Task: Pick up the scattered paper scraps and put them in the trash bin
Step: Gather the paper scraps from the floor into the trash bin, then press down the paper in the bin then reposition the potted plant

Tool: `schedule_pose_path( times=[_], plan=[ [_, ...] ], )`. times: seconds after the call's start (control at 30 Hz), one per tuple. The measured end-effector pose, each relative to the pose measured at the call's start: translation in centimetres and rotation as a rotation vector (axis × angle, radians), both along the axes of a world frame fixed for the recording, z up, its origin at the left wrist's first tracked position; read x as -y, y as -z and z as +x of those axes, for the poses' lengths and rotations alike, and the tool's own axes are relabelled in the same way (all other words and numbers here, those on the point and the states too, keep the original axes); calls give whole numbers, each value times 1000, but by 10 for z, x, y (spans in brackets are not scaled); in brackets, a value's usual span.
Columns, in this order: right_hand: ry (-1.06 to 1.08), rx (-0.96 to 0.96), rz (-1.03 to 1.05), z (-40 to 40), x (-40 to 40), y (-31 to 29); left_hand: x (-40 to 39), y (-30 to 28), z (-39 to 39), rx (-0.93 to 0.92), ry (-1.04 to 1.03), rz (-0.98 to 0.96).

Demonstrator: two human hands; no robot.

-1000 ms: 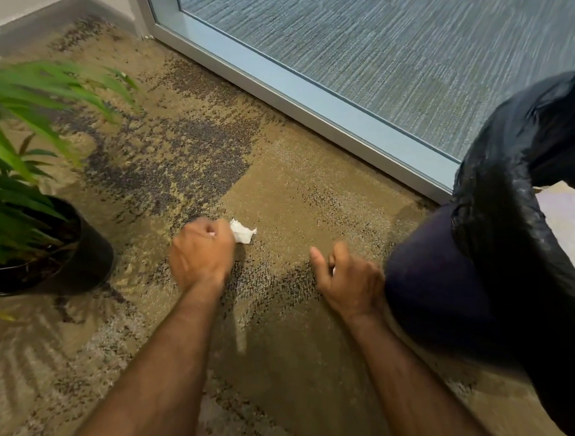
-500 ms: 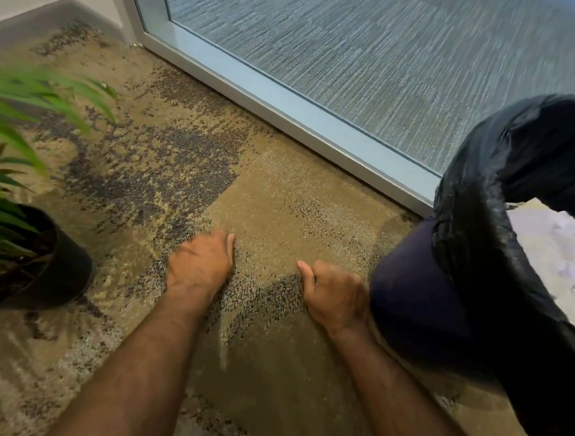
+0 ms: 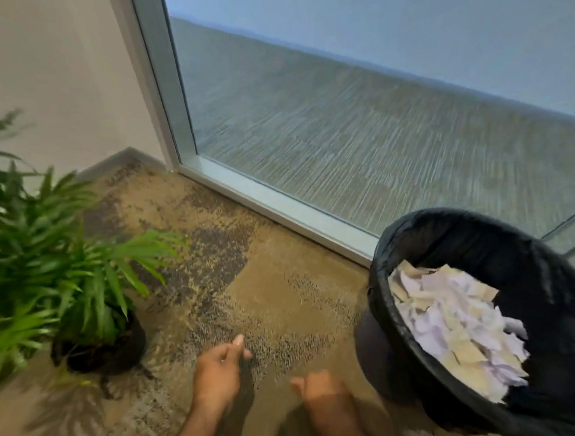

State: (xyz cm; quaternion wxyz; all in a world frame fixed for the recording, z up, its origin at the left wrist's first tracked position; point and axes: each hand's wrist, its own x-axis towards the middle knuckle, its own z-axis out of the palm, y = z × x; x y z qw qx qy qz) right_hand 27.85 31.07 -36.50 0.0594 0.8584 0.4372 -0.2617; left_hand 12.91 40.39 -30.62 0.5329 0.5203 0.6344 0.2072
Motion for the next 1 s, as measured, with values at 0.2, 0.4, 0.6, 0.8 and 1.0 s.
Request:
schedule_pose_path(
  times=[0.2, 0.4, 0.6, 0.8, 1.0],
  plan=[
    [81, -20, 439, -46, 20, -114, 17, -106, 42, 188, -67, 57],
    [273, -314, 1249, 6, 28, -288, 35, -225, 120, 737, -58, 18],
    [274, 255, 1262, 137, 55, -318, 90, -265, 202, 488, 188, 342],
    [246, 331, 779, 193, 97, -273, 126, -235, 235, 367, 483, 203],
    [244, 141, 499, 198, 115, -257, 124, -225, 219, 180, 813, 160]
  ],
)
